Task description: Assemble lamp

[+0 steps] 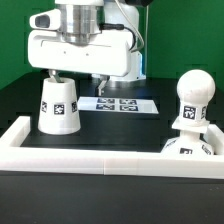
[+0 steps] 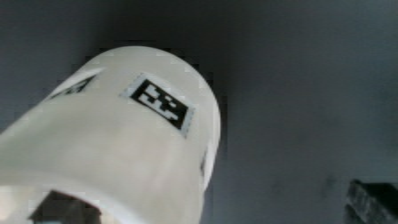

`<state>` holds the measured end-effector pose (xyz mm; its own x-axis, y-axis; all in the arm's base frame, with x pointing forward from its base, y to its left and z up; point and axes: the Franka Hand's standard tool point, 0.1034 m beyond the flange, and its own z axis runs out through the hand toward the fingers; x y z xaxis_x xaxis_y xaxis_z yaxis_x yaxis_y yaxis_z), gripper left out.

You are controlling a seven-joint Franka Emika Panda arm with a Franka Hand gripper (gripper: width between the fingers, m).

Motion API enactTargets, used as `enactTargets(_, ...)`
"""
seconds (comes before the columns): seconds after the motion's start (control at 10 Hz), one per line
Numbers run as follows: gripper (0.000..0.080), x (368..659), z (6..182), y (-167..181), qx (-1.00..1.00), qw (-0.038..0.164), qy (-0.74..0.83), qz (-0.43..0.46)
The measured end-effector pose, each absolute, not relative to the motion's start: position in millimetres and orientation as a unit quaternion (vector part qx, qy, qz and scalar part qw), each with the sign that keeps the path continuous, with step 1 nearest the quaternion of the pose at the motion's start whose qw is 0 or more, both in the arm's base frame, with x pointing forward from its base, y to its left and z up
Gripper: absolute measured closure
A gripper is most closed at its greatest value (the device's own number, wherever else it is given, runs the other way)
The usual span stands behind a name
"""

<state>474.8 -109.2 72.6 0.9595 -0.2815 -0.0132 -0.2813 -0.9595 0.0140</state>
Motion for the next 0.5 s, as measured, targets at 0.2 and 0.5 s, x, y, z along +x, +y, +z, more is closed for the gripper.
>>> enactTargets(0.2, 0.01, 476.1, 73.6, -107.7, 0.99, 0.005, -0.141, -0.008)
enactTargets(0.5, 0.01, 474.6, 71.4, -106.7, 0.99, 0.006, -0.14, -0.009)
